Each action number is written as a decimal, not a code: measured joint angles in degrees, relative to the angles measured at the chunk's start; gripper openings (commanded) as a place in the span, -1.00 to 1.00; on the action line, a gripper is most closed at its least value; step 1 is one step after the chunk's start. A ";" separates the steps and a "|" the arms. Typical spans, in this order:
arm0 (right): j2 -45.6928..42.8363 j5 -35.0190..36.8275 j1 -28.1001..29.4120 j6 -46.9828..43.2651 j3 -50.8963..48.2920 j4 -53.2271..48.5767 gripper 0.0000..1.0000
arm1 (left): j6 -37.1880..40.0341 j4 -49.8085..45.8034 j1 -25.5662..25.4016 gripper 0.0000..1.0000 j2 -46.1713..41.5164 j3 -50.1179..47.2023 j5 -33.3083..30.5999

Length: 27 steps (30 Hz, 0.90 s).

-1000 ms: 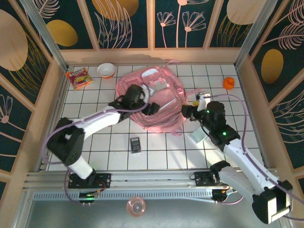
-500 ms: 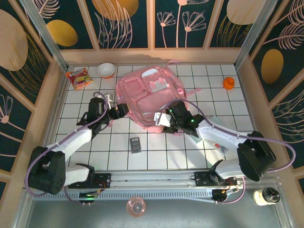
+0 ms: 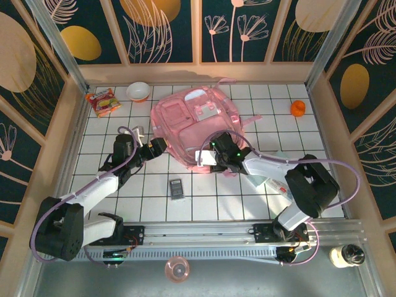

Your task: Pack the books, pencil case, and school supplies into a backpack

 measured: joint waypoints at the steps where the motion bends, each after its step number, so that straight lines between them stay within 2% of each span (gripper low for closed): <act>1: 0.57 0.39 0.07 -0.24 0.02 0.52 -0.20 | -0.31 0.20 0.00 0.64 0.00 -0.11 -0.15; 2: 0.94 0.57 0.15 -0.44 0.02 0.61 -0.49 | -0.52 0.26 0.00 0.64 0.00 -0.20 -0.35; 4: 1.31 0.85 0.63 -0.61 0.07 0.17 -0.91 | -0.90 0.26 0.02 0.64 -0.02 -0.31 -0.94; 5: 1.33 0.83 0.66 -0.57 0.46 -0.44 -1.00 | -1.07 0.24 0.02 0.64 -0.02 -0.31 -1.27; 11: -2.51 -3.02 -0.39 0.83 9.20 -12.37 -1.00 | -1.27 0.37 0.66 0.59 -0.66 -0.72 -1.66; 17: -8.83 -7.26 -3.50 2.80 21.92 -20.74 -1.00 | -0.81 2.29 0.81 0.53 -1.62 -1.68 -0.74; 20: -9.18 -7.74 -4.55 2.82 27.12 -24.41 -1.00 | -0.09 4.24 0.81 0.45 -2.97 -2.86 -0.52; 23: -8.87 -8.07 -5.29 2.80 30.29 -28.30 -1.00 | 1.25 8.68 0.81 0.25 -4.57 -5.75 -0.70; 27: -8.39 -8.66 -5.77 2.80 32.33 -31.43 -1.00 | 3.10 14.60 0.81 0.20 -3.21 -9.81 -0.52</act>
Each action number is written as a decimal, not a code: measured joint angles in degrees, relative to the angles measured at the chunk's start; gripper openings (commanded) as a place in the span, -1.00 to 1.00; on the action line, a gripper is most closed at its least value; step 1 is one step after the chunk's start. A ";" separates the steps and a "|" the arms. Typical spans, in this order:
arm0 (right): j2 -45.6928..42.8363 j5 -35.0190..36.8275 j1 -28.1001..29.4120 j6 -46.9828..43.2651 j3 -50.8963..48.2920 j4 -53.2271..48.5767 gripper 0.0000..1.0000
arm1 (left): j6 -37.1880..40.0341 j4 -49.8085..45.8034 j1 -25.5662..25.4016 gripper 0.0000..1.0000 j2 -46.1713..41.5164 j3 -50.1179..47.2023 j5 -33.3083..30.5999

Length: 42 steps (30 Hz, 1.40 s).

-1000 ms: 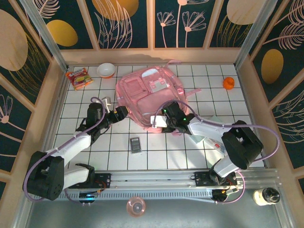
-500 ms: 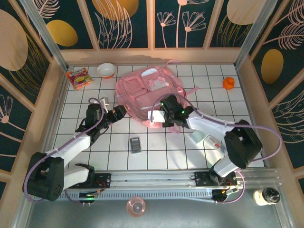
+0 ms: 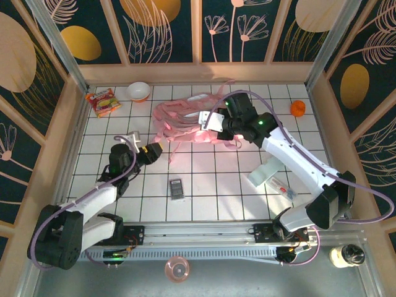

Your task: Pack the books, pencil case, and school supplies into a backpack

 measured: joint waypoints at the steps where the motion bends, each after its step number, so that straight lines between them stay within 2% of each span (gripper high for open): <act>1: 0.15 -0.22 -0.09 0.00 0.35 -0.39 -1.00 | 0.39 1.20 0.00 0.18 1.07 -0.37 0.26; 5: 0.48 -0.70 -0.13 0.00 0.50 -0.90 -1.00 | 1.40 7.08 0.00 0.06 5.81 -1.05 1.20; 11: 0.66 -1.14 -0.20 0.00 0.57 -1.22 -1.00 | 1.70 16.70 -0.63 0.06 14.84 -1.11 3.10; 20: 1.16 -1.79 -0.20 0.00 0.76 -1.22 -1.00 | 2.14 26.60 -5.29 -0.04 27.71 2.86 4.31; 23: 1.16 -1.79 -0.20 0.00 0.76 -1.22 -1.00 | 2.19 28.79 -5.53 -0.13 29.75 3.30 3.82; 28: 1.16 -1.79 -0.20 0.00 0.76 -1.22 -1.00 | 3.48 29.38 -5.53 -0.43 30.62 4.52 2.12; 35: 1.16 -1.79 -0.20 0.09 0.70 -0.87 -1.00 | 5.35 29.18 -5.53 -0.96 31.26 5.79 0.39; 42: 0.59 -0.63 -0.20 1.81 -2.19 2.60 -1.00 | 6.69 24.76 -5.53 -1.00 29.57 5.99 0.76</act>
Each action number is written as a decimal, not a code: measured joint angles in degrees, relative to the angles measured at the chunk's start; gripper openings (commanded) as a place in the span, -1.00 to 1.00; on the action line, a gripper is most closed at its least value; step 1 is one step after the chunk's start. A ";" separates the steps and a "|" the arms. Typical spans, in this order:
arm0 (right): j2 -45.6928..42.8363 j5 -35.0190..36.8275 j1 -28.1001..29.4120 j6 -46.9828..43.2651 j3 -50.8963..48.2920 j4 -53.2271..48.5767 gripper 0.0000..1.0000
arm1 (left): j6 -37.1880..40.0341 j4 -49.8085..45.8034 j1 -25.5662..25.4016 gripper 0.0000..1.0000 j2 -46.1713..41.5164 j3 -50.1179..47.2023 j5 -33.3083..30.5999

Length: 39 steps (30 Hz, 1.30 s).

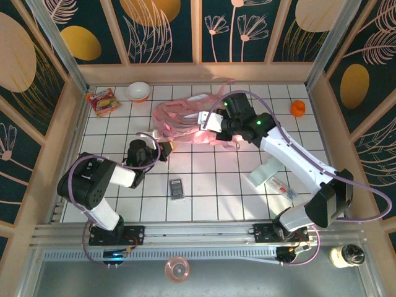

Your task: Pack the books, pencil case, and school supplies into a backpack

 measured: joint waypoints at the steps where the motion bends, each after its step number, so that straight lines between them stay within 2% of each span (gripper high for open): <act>1: -0.13 0.17 0.00 0.59 -0.79 0.85 -1.00 | 0.42 -1.05 0.00 -1.00 -0.87 0.00 0.09; 14: -0.48 4.46 0.83 9.46 -9.40 13.40 -1.00 | 10.34 -14.40 -2.47 -1.00 -16.52 0.02 9.16; 16: -0.50 4.44 0.87 9.86 -9.57 13.73 -1.00 | 11.15 -16.74 -2.86 -0.97 -18.53 0.02 8.74; 19: -0.74 3.58 0.70 9.79 -9.60 13.51 -1.00 | 11.39 -19.80 -2.56 -0.68 -21.40 -0.39 4.52; 23: -1.84 -0.02 -0.57 9.49 -9.14 10.38 -1.00 | 8.39 -18.40 1.07 -0.06 -22.49 -5.14 0.11; 26: -2.67 -2.01 -1.20 9.14 -7.30 7.06 -1.00 | 7.04 -15.87 2.73 0.20 -21.09 -9.22 -1.42; 32: -4.61 -3.61 -1.27 8.44 -5.40 4.20 -1.00 | 11.23 -7.06 2.75 0.44 -17.53 -10.62 -0.70; 39: -5.14 -4.59 -1.22 8.33 -5.40 2.84 -1.00 | 18.34 3.30 2.62 0.46 -13.81 -10.49 0.02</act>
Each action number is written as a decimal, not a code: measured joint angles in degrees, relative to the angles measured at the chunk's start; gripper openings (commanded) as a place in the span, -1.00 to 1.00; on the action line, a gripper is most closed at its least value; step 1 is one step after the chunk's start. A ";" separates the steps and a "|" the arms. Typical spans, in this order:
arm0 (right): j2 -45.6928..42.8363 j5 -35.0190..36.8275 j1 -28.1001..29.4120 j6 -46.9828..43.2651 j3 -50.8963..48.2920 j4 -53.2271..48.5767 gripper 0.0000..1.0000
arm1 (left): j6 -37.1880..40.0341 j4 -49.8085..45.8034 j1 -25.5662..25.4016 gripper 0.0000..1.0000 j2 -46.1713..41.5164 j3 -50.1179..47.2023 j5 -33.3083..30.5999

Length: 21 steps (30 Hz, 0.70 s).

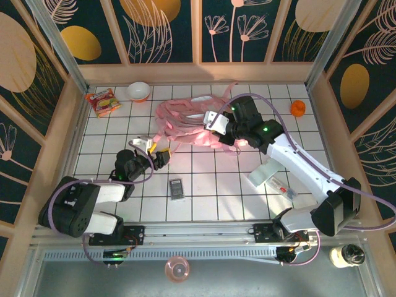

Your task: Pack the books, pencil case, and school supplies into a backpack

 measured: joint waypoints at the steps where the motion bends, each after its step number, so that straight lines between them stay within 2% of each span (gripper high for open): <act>1: -0.11 -0.02 0.02 -0.02 0.00 -0.02 -1.00 | 0.33 0.70 -0.17 0.45 0.87 0.09 -0.07; 11: -1.25 -0.02 0.87 0.02 -0.09 -0.07 -1.00 | 2.16 12.26 -3.91 0.27 11.17 0.09 -6.56; 16: -1.49 -0.04 1.05 0.02 -0.13 -0.09 -1.00 | 2.10 17.70 -4.72 0.24 14.36 0.11 -9.31; 21: -1.51 -0.04 1.18 0.15 -0.15 -0.11 -1.00 | 1.20 20.98 -4.76 0.11 16.90 1.42 -11.87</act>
